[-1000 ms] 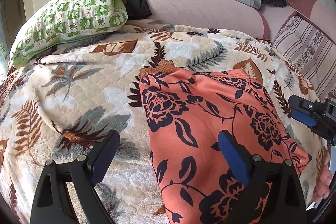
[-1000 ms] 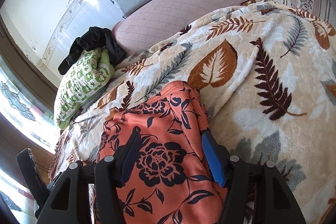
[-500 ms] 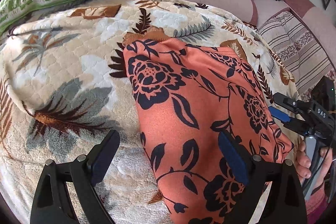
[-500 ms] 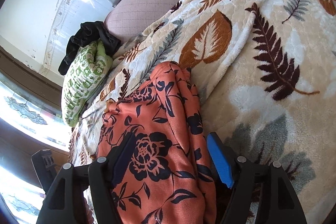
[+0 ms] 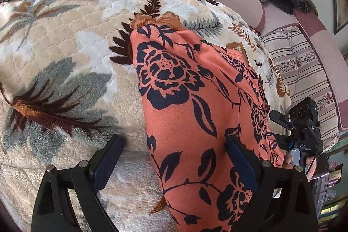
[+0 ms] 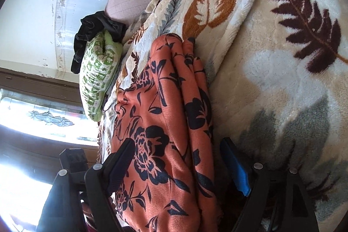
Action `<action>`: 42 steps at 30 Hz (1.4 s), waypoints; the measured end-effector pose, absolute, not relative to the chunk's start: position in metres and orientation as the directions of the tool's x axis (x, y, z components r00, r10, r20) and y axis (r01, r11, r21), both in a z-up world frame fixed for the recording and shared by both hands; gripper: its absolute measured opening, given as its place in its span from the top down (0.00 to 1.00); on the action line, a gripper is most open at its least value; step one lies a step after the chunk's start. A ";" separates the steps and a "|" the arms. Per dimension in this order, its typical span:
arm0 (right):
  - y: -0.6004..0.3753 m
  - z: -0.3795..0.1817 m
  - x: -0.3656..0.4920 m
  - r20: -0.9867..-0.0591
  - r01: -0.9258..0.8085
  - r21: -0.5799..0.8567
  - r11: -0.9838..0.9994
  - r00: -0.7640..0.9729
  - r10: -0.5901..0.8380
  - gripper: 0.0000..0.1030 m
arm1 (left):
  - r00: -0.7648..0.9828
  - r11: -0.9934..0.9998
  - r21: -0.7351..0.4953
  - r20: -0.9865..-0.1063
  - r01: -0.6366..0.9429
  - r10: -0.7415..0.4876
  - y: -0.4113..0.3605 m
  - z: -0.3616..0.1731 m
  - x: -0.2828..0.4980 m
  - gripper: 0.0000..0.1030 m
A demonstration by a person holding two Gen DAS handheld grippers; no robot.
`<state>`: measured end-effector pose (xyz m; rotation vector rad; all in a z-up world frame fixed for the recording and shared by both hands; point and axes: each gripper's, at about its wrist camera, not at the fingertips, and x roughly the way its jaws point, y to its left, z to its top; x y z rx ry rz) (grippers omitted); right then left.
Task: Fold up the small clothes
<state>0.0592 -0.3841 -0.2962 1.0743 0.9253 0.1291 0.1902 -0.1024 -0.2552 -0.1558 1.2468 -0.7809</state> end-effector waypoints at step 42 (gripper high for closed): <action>-0.282 -0.238 0.063 -0.674 0.125 0.524 0.842 0.665 0.320 0.58 | 0.261 0.722 -0.487 -0.709 0.491 -0.655 -0.086 -0.220 0.173 0.47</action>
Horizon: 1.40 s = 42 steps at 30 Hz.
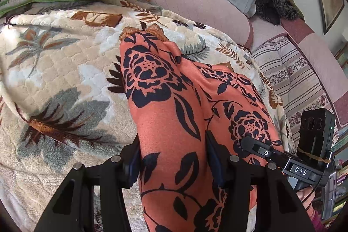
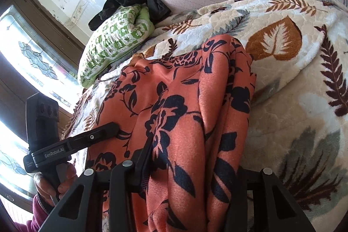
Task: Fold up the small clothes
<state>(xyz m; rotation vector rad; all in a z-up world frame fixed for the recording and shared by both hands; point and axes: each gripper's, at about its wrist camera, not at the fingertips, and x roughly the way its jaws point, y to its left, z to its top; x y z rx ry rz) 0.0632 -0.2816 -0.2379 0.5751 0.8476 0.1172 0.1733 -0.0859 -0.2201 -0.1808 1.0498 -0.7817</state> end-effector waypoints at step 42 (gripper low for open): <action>-0.204 -0.217 0.077 -0.619 -0.032 0.537 0.843 0.663 0.420 0.58 | 0.407 0.805 -0.427 -0.704 0.412 -0.582 0.021 -0.198 0.155 0.47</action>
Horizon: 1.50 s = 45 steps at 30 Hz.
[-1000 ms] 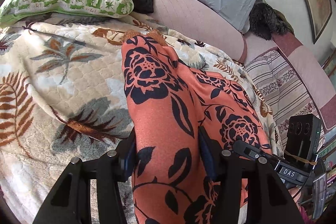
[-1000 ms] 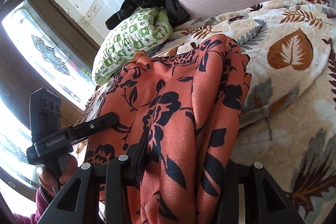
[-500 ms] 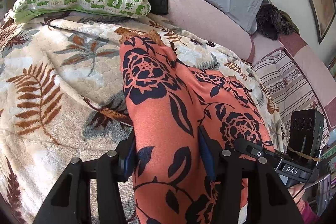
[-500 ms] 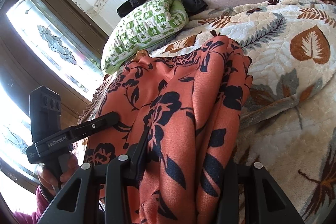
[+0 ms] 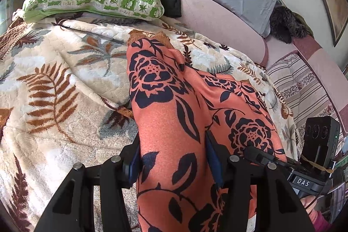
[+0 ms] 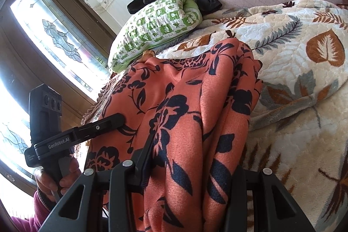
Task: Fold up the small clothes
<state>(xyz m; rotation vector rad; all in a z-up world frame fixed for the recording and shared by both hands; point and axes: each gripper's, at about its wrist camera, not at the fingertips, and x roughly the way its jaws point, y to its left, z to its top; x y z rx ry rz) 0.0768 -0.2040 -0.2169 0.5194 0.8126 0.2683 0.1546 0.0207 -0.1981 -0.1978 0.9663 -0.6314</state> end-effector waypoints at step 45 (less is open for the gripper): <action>-0.202 -0.256 0.094 -0.746 0.111 0.490 0.864 0.567 0.350 0.29 | 0.566 0.940 0.010 -0.801 0.340 -0.196 -0.004 -0.226 0.144 0.20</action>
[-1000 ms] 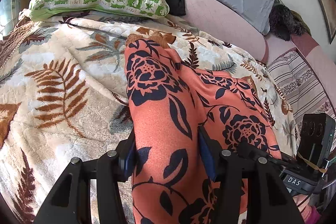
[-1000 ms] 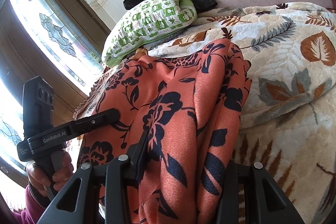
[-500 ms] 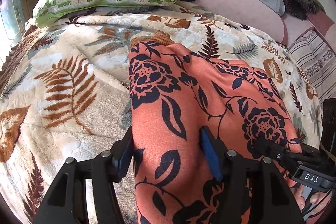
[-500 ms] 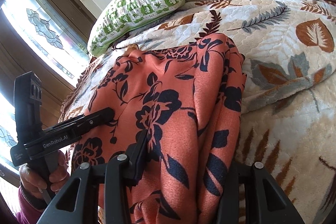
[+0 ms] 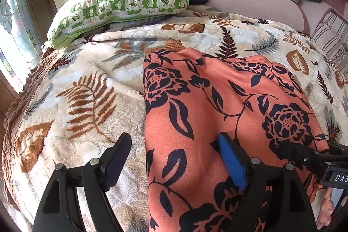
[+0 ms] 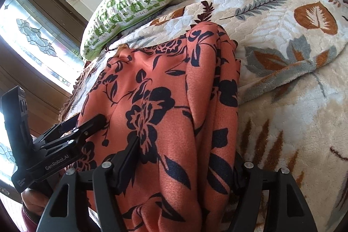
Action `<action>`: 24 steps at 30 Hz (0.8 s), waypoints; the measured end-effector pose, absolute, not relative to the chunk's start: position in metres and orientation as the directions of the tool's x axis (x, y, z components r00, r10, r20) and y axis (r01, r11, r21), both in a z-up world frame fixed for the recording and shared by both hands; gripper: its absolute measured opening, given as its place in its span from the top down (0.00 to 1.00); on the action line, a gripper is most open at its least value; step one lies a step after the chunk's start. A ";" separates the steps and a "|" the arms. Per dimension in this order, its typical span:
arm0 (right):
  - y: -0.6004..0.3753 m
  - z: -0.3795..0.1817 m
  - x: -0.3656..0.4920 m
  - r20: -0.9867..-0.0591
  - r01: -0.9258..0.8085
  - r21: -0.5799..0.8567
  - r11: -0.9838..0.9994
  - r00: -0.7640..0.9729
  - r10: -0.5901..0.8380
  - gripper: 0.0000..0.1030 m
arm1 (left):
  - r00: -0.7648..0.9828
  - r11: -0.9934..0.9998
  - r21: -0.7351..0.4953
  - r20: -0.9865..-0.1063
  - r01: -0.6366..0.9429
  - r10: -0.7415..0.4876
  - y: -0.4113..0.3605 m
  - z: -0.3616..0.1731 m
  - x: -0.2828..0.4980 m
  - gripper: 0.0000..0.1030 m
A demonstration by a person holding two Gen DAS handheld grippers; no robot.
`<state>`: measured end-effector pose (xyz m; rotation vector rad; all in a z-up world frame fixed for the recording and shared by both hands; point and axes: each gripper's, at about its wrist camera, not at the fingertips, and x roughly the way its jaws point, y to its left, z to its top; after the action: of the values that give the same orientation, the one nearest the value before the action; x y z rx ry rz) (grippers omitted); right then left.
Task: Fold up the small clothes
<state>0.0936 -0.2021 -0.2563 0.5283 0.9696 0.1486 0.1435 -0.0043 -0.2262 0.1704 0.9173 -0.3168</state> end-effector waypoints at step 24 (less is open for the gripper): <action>-0.182 -0.160 -0.041 -0.627 0.156 0.251 0.955 0.778 0.038 0.28 | 0.740 0.988 0.108 -0.673 0.106 -0.006 0.039 -0.146 0.013 0.16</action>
<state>-0.0407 -0.1816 -0.1599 0.2993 0.6794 -0.0646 0.0128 0.0387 -0.1462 0.1427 0.7358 -0.0618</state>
